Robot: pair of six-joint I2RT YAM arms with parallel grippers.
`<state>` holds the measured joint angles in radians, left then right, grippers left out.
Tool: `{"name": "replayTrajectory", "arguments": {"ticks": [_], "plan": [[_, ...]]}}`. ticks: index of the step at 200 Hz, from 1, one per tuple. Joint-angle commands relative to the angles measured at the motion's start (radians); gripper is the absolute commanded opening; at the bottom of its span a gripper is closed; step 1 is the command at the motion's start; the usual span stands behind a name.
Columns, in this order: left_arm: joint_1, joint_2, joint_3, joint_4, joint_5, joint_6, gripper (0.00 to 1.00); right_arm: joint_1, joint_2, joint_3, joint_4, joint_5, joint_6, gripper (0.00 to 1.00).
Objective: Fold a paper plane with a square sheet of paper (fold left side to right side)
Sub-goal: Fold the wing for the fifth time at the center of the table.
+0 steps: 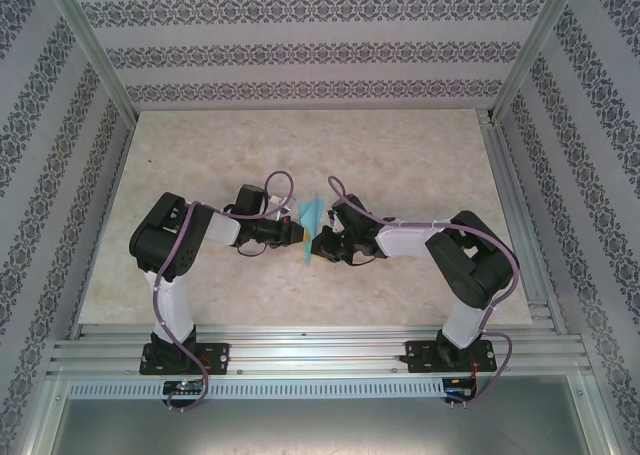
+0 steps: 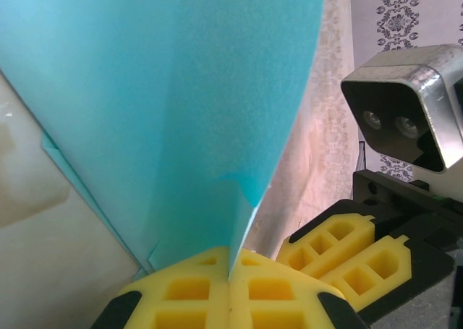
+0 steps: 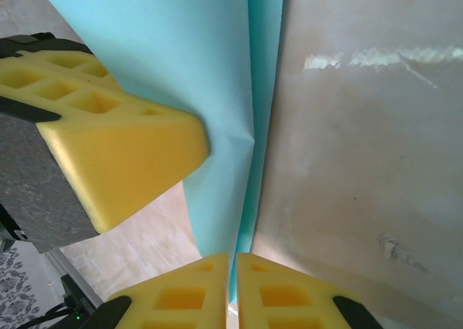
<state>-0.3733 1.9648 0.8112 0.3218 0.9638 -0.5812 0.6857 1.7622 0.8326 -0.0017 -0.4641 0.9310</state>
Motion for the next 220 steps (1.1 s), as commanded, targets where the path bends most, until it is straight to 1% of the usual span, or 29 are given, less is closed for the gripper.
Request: {"name": "replayTrajectory", "arguments": {"ticks": [1,220], "plan": [[0.028,0.037,-0.033,-0.036,-0.063,0.05,0.0,0.014,-0.007,0.026,0.029,0.007,0.011,0.09],[0.028,0.047,-0.034,-0.034,-0.066,0.055,0.0,0.029,0.079,0.064,0.072,-0.006,0.031,0.09]]}}
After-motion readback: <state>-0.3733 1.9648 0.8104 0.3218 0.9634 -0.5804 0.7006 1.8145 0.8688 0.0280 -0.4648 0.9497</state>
